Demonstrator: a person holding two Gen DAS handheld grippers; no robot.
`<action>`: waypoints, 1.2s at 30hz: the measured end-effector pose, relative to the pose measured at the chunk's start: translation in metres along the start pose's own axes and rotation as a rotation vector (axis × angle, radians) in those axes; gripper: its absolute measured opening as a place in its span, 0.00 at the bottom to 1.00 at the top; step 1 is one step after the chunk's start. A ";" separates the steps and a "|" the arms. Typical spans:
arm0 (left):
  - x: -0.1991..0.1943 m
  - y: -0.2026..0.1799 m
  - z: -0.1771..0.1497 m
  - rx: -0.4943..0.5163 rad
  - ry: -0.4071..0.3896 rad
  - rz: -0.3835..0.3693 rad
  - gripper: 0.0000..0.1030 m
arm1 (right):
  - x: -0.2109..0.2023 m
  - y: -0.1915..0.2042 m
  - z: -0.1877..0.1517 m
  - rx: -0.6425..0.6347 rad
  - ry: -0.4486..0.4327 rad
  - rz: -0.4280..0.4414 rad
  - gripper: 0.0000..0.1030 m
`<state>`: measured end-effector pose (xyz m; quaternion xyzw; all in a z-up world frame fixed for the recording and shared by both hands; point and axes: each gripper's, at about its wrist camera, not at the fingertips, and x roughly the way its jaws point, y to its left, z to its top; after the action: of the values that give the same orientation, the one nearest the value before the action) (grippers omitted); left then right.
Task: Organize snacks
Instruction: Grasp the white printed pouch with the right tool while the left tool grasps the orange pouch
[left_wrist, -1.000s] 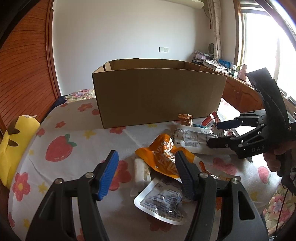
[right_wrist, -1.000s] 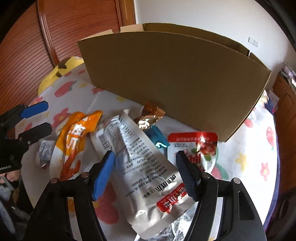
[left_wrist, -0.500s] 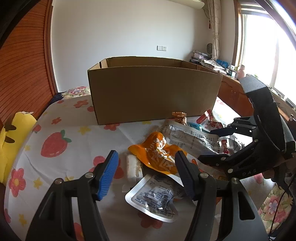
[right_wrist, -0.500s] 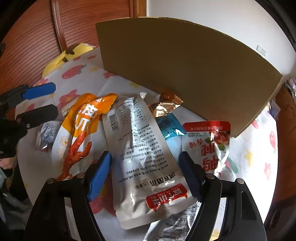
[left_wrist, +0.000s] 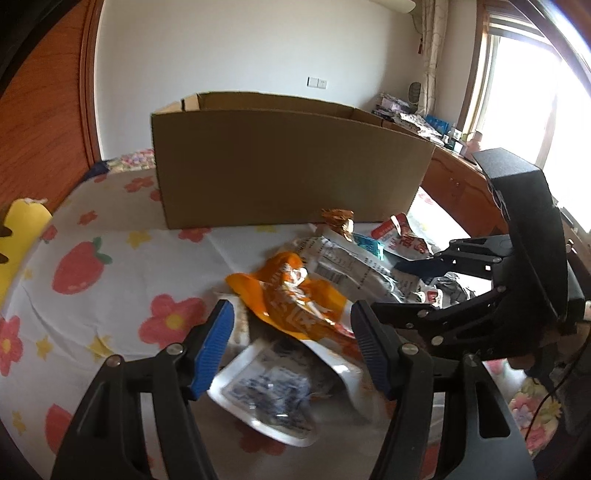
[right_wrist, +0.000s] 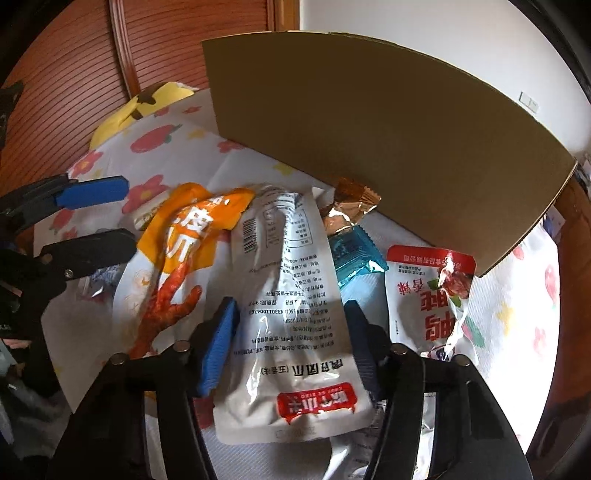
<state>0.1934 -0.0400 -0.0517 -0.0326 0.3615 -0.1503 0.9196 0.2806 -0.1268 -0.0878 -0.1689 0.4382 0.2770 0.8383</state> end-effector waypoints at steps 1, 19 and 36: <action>0.002 -0.002 0.000 -0.004 0.009 -0.003 0.64 | 0.000 0.000 -0.001 0.003 -0.001 -0.004 0.57; 0.047 -0.003 0.018 -0.078 0.145 0.026 0.66 | -0.004 -0.005 -0.013 0.053 -0.065 0.007 0.58; 0.061 -0.012 0.021 -0.022 0.134 0.072 0.63 | -0.003 -0.004 -0.012 0.053 -0.064 0.001 0.60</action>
<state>0.2470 -0.0709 -0.0747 -0.0194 0.4249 -0.1153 0.8977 0.2735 -0.1372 -0.0917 -0.1375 0.4185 0.2709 0.8559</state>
